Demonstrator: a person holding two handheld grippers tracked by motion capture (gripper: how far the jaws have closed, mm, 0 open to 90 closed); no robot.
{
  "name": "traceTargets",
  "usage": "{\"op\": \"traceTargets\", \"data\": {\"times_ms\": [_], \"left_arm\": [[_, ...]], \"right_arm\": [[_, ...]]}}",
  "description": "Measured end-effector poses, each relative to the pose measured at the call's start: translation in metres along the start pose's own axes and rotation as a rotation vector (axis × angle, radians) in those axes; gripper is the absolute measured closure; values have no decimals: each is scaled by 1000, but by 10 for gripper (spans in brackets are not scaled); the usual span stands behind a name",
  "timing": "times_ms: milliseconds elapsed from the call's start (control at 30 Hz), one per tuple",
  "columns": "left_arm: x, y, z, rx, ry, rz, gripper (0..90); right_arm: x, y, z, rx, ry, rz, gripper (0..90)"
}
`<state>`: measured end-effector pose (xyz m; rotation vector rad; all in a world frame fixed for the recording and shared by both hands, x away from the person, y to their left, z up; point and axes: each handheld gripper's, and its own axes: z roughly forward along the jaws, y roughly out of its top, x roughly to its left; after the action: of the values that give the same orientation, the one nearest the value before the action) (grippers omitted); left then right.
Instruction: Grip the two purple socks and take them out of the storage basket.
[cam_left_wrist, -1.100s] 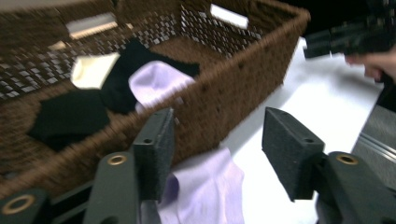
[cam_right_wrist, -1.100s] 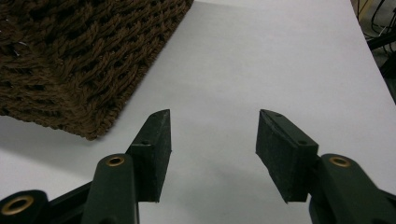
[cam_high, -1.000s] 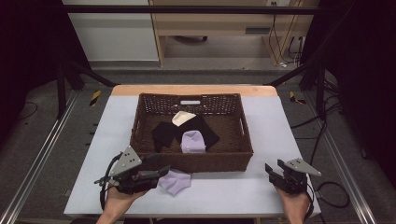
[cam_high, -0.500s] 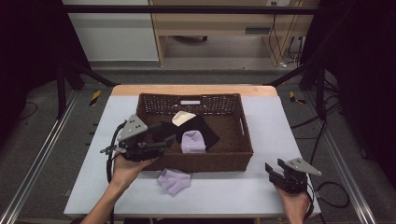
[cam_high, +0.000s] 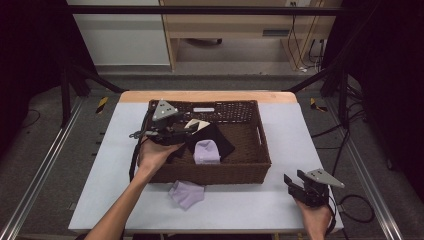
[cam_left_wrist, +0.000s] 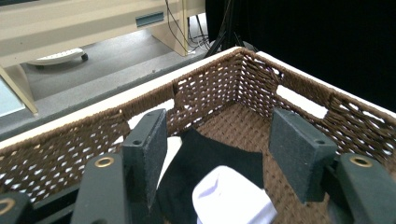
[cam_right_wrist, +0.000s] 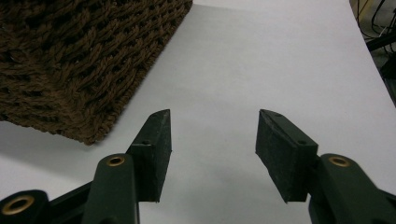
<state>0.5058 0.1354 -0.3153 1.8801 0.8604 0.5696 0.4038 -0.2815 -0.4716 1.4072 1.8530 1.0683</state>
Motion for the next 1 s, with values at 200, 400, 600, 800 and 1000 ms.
{"op": "traceTargets", "data": {"times_ms": [200, 400, 600, 800, 1000], "left_arm": [[5, 3, 25, 22, 26, 6, 374], [12, -4, 50, 66, 21, 24, 389], [18, -14, 73, 129, 33, 1, 392], [18, -28, 91, 201, 15, -9, 405], [18, -33, 94, 244, -2, -21, 410]], "right_arm": [[0, 0, 0, -3, 4, 8, 461], [-1, 0, 1, 2, 2, -5, 464], [-1, 0, 1, 2, 1, -7, 465], [-1, 0, 1, 3, 2, -9, 464], [-1, 0, 2, 6, 1, -11, 465]]}}
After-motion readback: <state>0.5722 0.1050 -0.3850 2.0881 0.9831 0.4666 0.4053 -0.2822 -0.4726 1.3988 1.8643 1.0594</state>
